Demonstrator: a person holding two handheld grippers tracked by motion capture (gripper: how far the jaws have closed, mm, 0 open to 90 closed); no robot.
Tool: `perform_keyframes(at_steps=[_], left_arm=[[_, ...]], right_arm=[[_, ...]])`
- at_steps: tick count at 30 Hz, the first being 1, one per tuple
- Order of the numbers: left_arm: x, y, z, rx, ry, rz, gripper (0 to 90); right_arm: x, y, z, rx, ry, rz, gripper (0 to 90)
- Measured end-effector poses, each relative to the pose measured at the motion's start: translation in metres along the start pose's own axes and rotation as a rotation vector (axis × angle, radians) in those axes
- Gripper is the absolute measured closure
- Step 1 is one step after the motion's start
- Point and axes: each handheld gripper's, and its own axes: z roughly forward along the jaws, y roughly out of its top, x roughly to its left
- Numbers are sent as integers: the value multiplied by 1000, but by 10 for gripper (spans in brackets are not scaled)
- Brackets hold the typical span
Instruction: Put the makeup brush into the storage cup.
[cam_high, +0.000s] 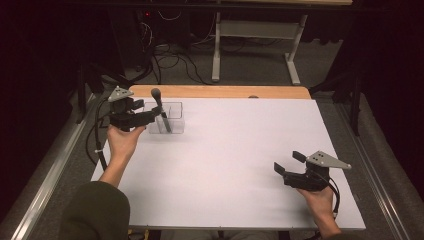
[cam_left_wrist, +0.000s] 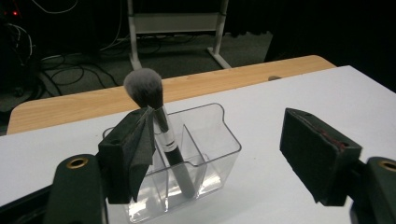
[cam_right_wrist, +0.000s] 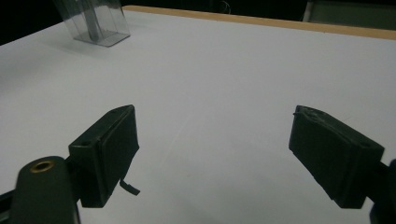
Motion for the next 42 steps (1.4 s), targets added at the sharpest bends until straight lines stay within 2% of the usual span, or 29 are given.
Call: perform_keyframes(at_steps=[5,11,21,36,42], left_arm=[[-5,-1,-4,-11,-17,7,268],[-17,-3,-11,-38,-18,39,268],[-26,-10,-21,-56,-37,48,270],[-33,-14,-31,-60,-73,45,270],[-40,-14,-36,-70,-118,31,270]], right_arm=[[-1,0,-1,-7,4,12,172],[-2,0,-3,-20,3,18,172],[-1,0,-2,-18,11,24,171],[-1,0,-3,-25,12,21,171],[-1,0,-2,-24,11,17,171]])
